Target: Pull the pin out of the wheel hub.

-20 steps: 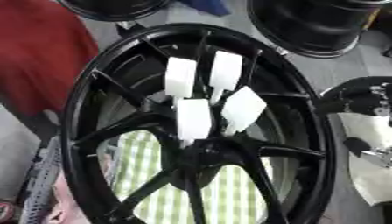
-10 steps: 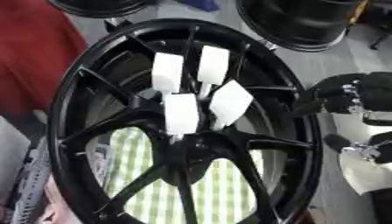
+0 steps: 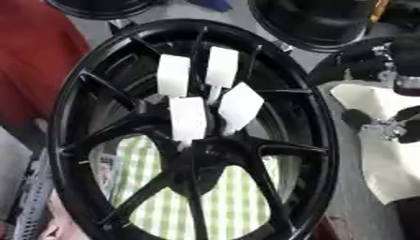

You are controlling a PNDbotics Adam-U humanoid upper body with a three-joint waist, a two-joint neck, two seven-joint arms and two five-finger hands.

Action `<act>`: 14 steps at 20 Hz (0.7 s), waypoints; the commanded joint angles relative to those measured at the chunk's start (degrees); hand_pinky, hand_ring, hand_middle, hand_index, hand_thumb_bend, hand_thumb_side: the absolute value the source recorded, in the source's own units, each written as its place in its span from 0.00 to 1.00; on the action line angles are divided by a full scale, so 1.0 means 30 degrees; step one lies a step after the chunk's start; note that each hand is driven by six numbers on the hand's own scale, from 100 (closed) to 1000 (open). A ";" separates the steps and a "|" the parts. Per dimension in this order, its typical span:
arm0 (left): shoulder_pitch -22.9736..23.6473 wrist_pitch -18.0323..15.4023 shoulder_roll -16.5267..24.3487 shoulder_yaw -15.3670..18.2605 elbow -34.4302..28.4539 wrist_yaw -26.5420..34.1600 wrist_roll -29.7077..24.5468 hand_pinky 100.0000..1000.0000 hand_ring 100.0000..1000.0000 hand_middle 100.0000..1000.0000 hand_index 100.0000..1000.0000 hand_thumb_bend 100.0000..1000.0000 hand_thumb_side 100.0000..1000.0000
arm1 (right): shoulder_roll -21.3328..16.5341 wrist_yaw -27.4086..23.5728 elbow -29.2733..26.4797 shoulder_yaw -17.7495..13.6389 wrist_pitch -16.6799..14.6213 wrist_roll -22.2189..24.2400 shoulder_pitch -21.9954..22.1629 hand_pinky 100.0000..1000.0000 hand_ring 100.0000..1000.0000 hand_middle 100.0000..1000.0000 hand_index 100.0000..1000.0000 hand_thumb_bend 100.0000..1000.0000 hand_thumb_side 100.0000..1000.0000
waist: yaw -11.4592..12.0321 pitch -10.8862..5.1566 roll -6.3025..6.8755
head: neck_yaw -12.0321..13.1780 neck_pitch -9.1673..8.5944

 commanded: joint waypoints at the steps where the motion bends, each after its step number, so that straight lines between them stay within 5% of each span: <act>1: 0.0032 -0.0037 0.0765 -0.0248 -0.1586 -0.0033 -0.0194 0.89 0.88 0.78 0.87 0.16 0.69 | -0.1008 -0.0531 -0.0222 -0.0020 0.0134 0.0335 -0.0443 0.91 0.90 0.82 0.93 0.00 0.00 | -0.0086 -0.0655 0.0317 | -0.0203 0.0290; 8: 0.0155 0.0752 0.1896 -0.0865 -0.4949 0.0622 0.0612 0.89 0.90 0.81 0.88 0.15 0.65 | -0.1205 -0.1083 -0.0222 0.0932 0.0301 0.1666 -0.1031 0.91 0.90 0.82 0.92 0.00 0.00 | -0.0246 -0.1080 0.1011 | -0.0476 0.1222; 14: 0.0039 0.0710 0.3229 -0.1256 -0.5979 0.1060 0.1630 0.89 0.90 0.81 0.88 0.14 0.62 | -0.1084 -0.1667 -0.0222 0.1598 0.0372 0.2366 -0.1932 0.90 0.90 0.84 0.92 0.00 0.00 | -0.0078 -0.1240 0.1259 | -0.0707 0.1334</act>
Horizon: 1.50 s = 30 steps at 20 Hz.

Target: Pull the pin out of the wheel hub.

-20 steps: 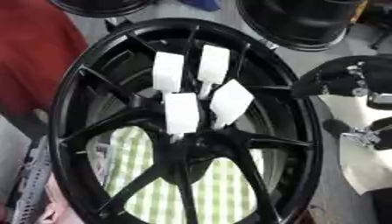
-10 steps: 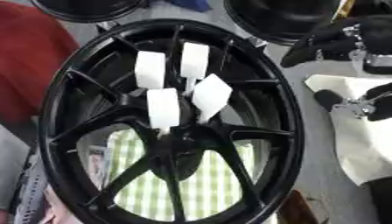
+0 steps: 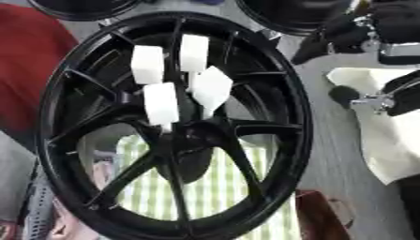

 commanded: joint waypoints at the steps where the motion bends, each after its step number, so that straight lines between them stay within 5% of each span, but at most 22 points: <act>1: -0.0206 -0.0291 0.1253 -0.0093 -0.0543 0.0066 0.0619 0.89 0.90 0.81 0.88 0.15 0.62 | -0.0637 -0.0427 -0.0215 0.0120 0.0083 0.0338 -0.0603 0.90 0.90 0.84 0.92 0.00 0.00 | 0.0097 -0.0479 0.0072 | -0.0179 0.0120; 3: -0.0257 -0.0585 0.1711 -0.0165 -0.0549 -0.0095 0.1029 0.89 0.90 0.81 0.88 0.20 0.68 | -0.0507 -0.0572 -0.0215 0.0383 0.0235 0.0508 -0.0942 0.90 0.90 0.86 0.92 0.00 0.00 | 0.0205 -0.0483 0.0100 | -0.0251 0.0151; 4: -0.0274 -0.0756 0.1938 -0.0215 -0.0550 -0.0175 0.1193 0.89 0.90 0.81 0.88 0.15 0.60 | -0.0427 -0.0645 -0.0215 0.0520 0.0333 0.0573 -0.1127 0.90 0.90 0.86 0.92 0.00 0.00 | 0.0259 -0.0490 0.0112 | -0.0297 0.0144; 21: -0.1108 -0.1902 0.3253 -0.0364 -0.0551 0.0775 0.2519 0.89 0.91 0.82 0.88 0.20 0.55 | 0.1622 -0.1409 -0.0215 0.2722 0.2533 0.2758 -0.4826 0.89 0.89 0.81 0.92 0.00 0.00 | 0.0980 -0.0563 -0.0345 | -0.0436 0.0036; 30: -0.1312 -0.1857 0.3298 -0.0324 -0.0551 0.0928 0.2507 0.89 0.91 0.82 0.88 0.21 0.55 | 0.2517 -0.0912 -0.0215 0.3407 0.4017 0.3702 -0.5776 0.84 0.75 0.81 0.92 0.06 0.00 | 0.1439 -0.0469 -0.0697 | -0.0412 -0.0039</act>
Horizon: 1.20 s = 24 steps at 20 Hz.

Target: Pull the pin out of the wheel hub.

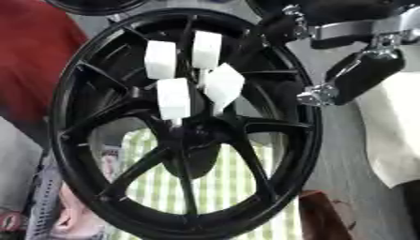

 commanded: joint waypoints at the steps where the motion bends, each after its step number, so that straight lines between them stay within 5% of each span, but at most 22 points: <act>1: -0.0289 -0.0012 0.0658 0.0132 -0.0389 0.0115 0.0051 0.89 0.91 0.82 0.88 0.21 0.55 | -0.0193 0.0149 -0.0182 -0.0081 0.0416 0.0202 -0.0307 0.82 0.73 0.81 0.92 0.06 0.00 | 0.0060 -0.0395 0.0029 | 0.0004 -0.0176; 7: -0.0470 -0.0011 0.0669 0.0090 -0.0389 0.0264 -0.0161 0.89 0.91 0.82 0.88 0.21 0.56 | 0.0175 0.0204 -0.0182 0.0023 0.1000 0.0379 -0.0522 0.79 0.70 0.81 0.91 0.07 0.00 | 0.0283 -0.0280 -0.0244 | 0.0036 -0.0211; 12: -0.0498 0.0071 0.0658 0.0105 -0.0389 0.0296 -0.0244 0.89 0.91 0.82 0.88 0.21 0.56 | 0.0344 0.0452 -0.0182 -0.0037 0.1373 0.0019 -0.0554 0.82 0.79 0.83 0.92 0.07 0.00 | 0.0356 -0.0164 -0.0406 | 0.0103 -0.0247; 24: -0.0668 0.0058 0.0623 0.0108 -0.0389 0.0312 -0.0267 0.89 0.91 0.82 0.87 0.20 0.56 | 0.0596 0.0735 -0.0182 -0.0056 0.2071 -0.0244 -0.0412 0.82 0.84 0.83 0.91 0.08 0.00 | 0.0579 0.0167 -0.0657 | 0.0001 -0.0528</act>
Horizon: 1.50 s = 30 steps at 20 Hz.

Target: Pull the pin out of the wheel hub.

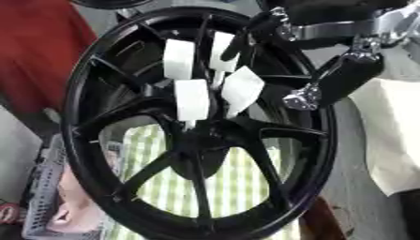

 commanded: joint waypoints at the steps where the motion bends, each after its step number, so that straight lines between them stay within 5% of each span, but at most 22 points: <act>1: -0.0220 -0.0020 0.0611 0.0105 -0.0388 0.0013 -0.0015 0.89 0.91 0.82 0.87 0.20 0.56 | -0.0344 0.0202 -0.0181 -0.0235 0.0186 -0.0097 -0.0086 0.82 0.84 0.83 0.91 0.08 0.00 | 0.0052 -0.0212 0.0096 | -0.0061 -0.0334; 7: -0.0262 0.0020 0.0564 0.0108 -0.0388 -0.0019 0.0005 0.89 0.91 0.82 0.87 0.20 0.57 | -0.0262 0.0151 -0.0181 -0.0206 0.0349 -0.0261 0.0025 0.82 0.83 0.80 0.90 0.00 0.00 | 0.0135 0.0031 0.0021 | -0.0051 -0.0317; 19: -0.0380 0.0026 0.0471 0.0089 -0.0388 -0.0084 -0.0011 0.89 0.92 0.82 0.86 0.20 0.57 | -0.0188 0.0748 -0.0181 -0.0189 0.0839 -0.0750 0.0452 0.82 0.84 0.81 0.88 0.01 0.00 | 0.0406 0.0347 -0.0117 | -0.0097 -0.0487; 30: -0.0402 0.0057 0.0402 0.0094 -0.0388 -0.0061 -0.0079 0.89 0.92 0.82 0.86 0.20 0.57 | -0.0214 0.0031 -0.0181 -0.0173 0.0381 0.0586 0.0606 0.86 0.88 0.85 0.94 0.06 0.00 | 0.0413 0.0525 -0.0131 | -0.0058 -0.0434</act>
